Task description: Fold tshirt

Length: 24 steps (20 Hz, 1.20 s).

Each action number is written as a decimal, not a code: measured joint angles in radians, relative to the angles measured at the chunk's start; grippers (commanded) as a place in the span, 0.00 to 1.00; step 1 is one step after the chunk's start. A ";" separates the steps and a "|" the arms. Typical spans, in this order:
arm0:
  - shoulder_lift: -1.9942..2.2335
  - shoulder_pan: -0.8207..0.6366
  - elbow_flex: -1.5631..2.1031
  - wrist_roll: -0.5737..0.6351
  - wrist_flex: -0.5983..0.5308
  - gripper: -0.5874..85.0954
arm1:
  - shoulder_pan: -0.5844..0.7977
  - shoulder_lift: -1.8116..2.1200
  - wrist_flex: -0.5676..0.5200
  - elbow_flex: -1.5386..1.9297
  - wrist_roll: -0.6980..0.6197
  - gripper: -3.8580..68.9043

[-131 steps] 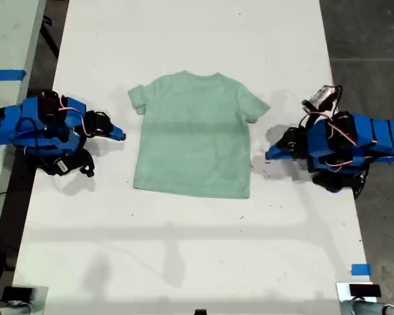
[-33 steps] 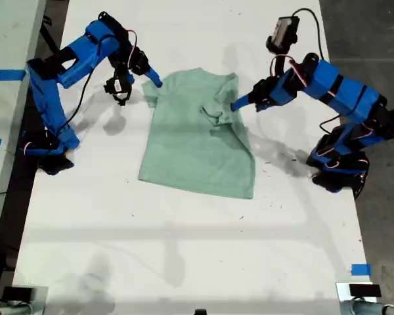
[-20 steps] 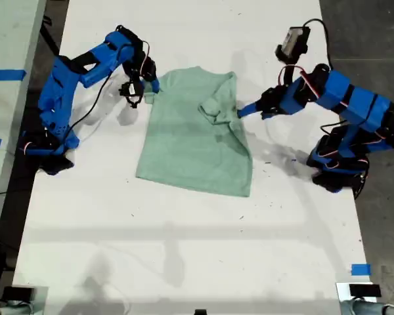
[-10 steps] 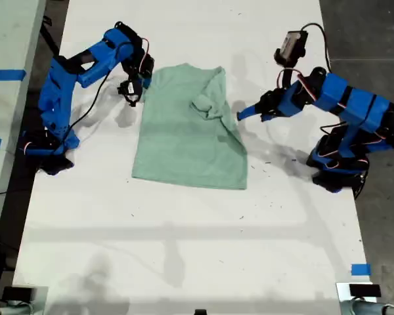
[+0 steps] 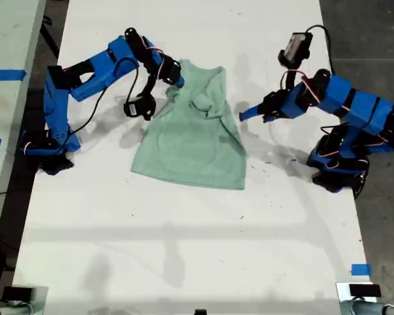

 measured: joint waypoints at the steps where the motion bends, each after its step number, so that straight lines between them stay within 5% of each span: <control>1: -0.048 0.017 0.002 0.006 -0.043 0.01 | 0.000 0.006 0.000 0.005 0.006 0.46; 3: -0.146 0.043 -0.017 0.009 -0.124 0.02 | 0.000 0.021 0.000 0.021 0.012 0.46; 6: -0.281 0.061 -0.049 0.009 -0.238 0.27 | -0.002 0.048 0.000 0.043 0.028 0.46; 9: -0.318 0.057 -0.049 0.009 -0.262 0.29 | -0.011 0.066 0.000 0.064 0.043 0.46; 12: -0.225 0.058 -0.049 0.008 -0.140 0.27 | -0.012 0.089 0.000 0.067 0.046 0.46; 17: 0.153 0.067 0.106 -0.150 0.272 0.25 | -0.064 0.144 0.021 0.083 0.094 0.46; 24: 0.755 0.247 0.966 -0.463 0.155 0.24 | -0.281 0.170 0.048 0.152 0.244 0.47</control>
